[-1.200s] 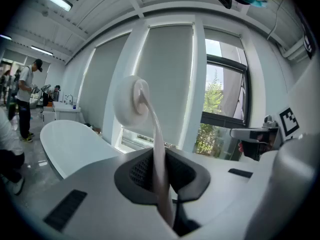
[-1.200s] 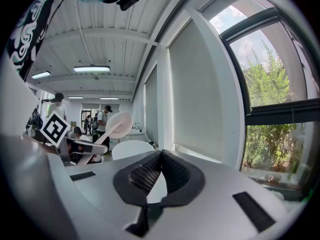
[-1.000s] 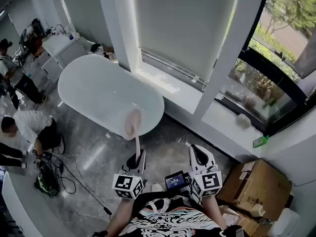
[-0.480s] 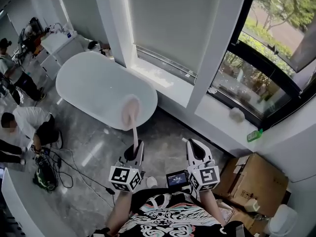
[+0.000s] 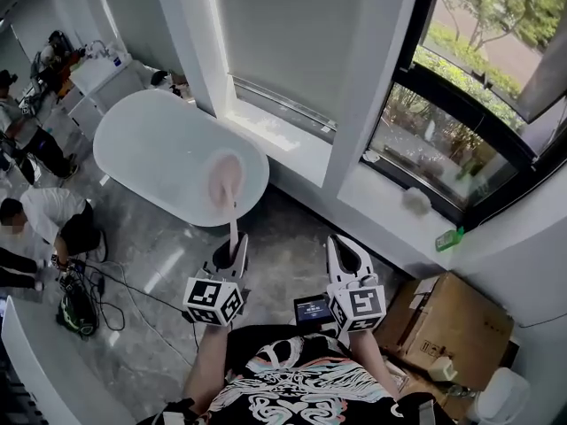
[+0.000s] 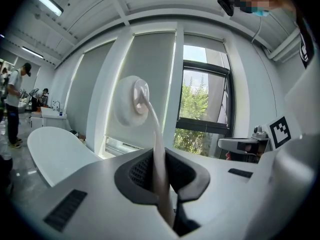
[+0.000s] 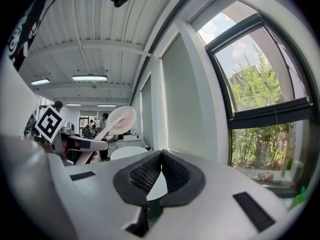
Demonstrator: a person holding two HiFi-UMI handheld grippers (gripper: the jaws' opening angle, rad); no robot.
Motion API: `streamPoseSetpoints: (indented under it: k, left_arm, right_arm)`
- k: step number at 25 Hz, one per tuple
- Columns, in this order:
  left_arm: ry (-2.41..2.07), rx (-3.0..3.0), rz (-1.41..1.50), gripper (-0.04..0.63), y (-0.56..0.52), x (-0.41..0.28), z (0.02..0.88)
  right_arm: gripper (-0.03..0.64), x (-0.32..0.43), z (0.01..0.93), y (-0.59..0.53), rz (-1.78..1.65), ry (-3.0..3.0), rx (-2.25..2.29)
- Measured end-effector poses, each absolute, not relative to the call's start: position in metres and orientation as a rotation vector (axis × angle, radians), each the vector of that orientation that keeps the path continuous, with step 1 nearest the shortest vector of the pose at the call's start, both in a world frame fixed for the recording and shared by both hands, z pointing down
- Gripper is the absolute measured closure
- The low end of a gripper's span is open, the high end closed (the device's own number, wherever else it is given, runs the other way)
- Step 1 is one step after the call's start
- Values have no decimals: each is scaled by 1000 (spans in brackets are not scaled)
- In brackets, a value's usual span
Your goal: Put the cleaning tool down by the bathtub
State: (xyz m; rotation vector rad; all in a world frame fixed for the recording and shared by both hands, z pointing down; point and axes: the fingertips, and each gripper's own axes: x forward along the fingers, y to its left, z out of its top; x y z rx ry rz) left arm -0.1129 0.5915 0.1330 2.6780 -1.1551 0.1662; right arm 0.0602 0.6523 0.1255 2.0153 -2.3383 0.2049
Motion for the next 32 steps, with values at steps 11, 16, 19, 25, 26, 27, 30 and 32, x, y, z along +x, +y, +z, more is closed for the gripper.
streamPoseSetpoints:
  k: [11,16,19,25,26,27,30,32]
  left_arm:
    - [-1155,2653,153,558,536,-84,143]
    - [-1131,2662,147,558,484,-75,146]
    - [-1119,2661,143,558,436,-71,149]
    - [-1079,2664,138,558,326,-67,144]
    - [-1073,2664,137,558,307,-68,143]
    - [-1065,2663,138,558,290,-69,142]
    - [-1036,2667,153,558,240,-74,142]
    - [-1023,2670,164,558,206,-74,144]
  right_arm:
    - [591,85,142,601,269,-2335,2001]
    - [591,93,147,549,282,-2326,2013]
    - [591,96,150,503,291,-2312,2019]
    - [591,91,142,398,261,-2315,1986]
    - [591,91,142,380,268,-2312,1992]
    - [591,91,143,363,280,-2304,1998]
    - [591,86,146,312,287,-2286,1982]
    - [591,83,149,282,270,-2299,1945]
